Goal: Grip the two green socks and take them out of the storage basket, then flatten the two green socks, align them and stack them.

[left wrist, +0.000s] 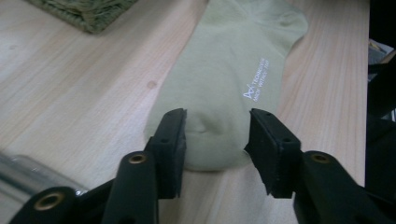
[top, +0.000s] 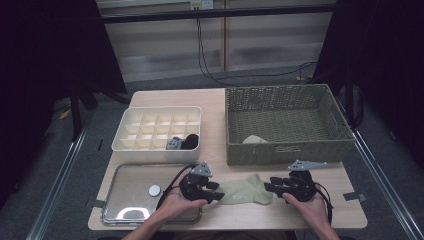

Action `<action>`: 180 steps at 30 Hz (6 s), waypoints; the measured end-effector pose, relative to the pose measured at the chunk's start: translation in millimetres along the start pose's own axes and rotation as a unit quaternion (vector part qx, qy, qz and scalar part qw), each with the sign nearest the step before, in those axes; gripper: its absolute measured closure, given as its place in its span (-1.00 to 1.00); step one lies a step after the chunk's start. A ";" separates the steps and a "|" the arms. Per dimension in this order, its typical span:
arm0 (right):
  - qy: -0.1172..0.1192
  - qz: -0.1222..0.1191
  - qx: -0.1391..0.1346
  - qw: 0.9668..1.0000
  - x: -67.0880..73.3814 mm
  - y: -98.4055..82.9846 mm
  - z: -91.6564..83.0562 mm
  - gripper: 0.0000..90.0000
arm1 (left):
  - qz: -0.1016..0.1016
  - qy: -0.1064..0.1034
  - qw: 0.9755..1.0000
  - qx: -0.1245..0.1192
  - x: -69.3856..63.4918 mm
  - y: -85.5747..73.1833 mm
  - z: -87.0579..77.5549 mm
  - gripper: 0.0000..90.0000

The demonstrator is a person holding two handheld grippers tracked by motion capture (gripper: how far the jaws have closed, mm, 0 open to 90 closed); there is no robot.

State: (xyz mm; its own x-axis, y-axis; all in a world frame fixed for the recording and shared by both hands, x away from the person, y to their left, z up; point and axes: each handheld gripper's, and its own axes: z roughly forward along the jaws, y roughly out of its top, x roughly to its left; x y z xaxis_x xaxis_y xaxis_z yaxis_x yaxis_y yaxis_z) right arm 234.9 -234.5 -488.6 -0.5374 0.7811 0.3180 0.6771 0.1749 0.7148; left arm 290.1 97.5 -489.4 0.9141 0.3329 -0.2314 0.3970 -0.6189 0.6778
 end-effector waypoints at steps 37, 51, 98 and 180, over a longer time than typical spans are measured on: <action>0.005 -0.019 -0.051 0.999 -0.1 61.2 -14.8 -0.09 | -0.057 0.074 0.993 -0.070 23.1 -33.5 -83.6 -0.46; 0.000 -0.037 -0.043 0.998 -19.8 123.4 -21.0 -0.10 | -0.065 0.097 0.990 -0.078 27.7 -35.5 -93.7 -0.58; -0.043 -0.058 0.221 0.973 -82.3 194.4 113.0 -0.28 | -0.063 0.108 0.990 -0.062 39.2 -37.7 -90.1 -0.64; -0.003 -0.018 0.016 1.000 -69.3 208.0 29.4 0.90 | -0.048 0.101 0.992 -0.060 27.0 -43.3 -85.5 -0.67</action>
State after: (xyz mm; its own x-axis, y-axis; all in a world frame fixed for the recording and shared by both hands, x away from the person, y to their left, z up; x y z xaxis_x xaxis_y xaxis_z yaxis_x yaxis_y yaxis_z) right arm 427.8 -234.6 -380.2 -0.5587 0.7773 0.2892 0.6738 0.2221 0.7048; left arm 290.6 194.2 -465.4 0.8328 0.5295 -0.1614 0.4569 -0.4928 0.7406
